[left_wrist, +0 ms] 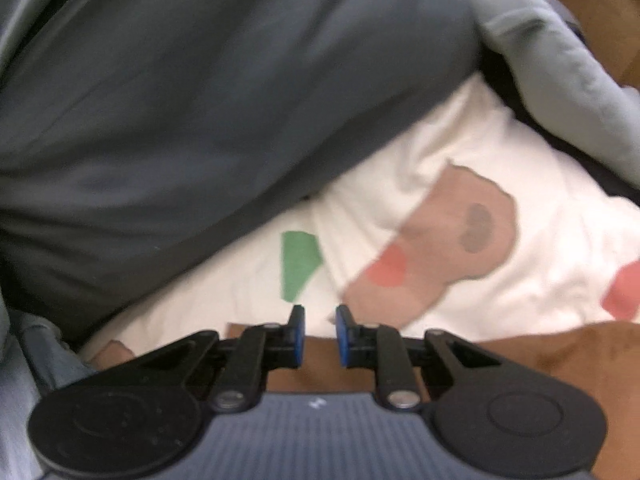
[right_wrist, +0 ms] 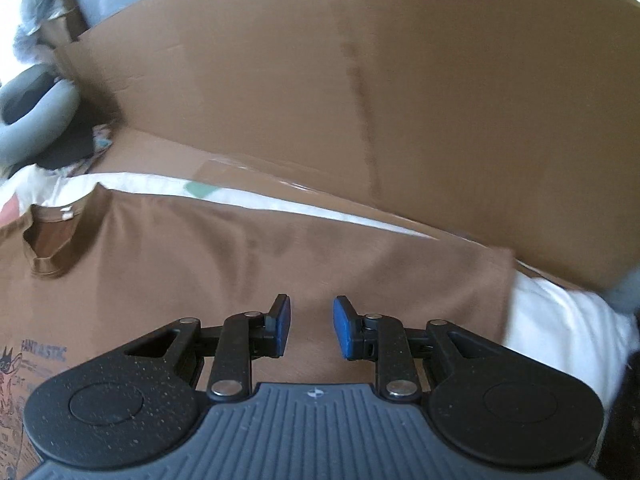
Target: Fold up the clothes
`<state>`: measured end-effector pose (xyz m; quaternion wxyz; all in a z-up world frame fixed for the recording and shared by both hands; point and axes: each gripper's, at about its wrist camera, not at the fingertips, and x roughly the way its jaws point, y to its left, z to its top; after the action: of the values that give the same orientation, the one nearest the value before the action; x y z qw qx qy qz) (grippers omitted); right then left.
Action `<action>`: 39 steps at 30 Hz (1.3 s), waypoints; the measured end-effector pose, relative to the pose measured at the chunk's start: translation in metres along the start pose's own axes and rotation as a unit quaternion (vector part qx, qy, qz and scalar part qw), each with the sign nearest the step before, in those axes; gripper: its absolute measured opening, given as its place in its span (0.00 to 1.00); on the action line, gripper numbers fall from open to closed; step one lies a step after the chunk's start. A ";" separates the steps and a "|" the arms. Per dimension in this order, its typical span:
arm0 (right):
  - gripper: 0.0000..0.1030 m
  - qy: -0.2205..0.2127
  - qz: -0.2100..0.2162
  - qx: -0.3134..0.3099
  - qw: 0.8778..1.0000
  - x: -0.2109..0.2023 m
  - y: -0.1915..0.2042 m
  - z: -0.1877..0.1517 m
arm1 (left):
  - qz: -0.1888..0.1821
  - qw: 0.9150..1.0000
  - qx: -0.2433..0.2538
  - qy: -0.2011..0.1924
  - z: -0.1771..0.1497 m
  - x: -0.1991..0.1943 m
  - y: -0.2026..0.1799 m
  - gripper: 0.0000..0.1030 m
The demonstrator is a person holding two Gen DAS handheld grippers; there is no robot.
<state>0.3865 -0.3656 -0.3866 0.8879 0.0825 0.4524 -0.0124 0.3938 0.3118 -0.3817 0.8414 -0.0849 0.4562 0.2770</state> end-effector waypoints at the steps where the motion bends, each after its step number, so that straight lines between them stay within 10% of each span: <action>1: 0.30 0.000 0.003 -0.003 1.000 0.003 0.005 0.002 | -0.008 1.000 0.002 -0.001 0.000 -0.003 -0.005 0.18; 13: 0.29 0.005 -0.001 0.012 1.000 0.060 0.042 0.024 | -0.128 0.989 0.073 -0.018 -0.021 -0.033 -0.086 0.18; 39: 0.25 0.005 -0.027 0.056 0.998 0.070 0.039 0.066 | -0.076 0.994 0.066 -0.039 -0.013 -0.028 -0.104 0.21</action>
<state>0.4847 -0.3339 -0.3998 0.8790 0.1202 0.4573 -0.0618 0.4287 0.2088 -0.3777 0.8811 -0.0526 0.4321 0.1850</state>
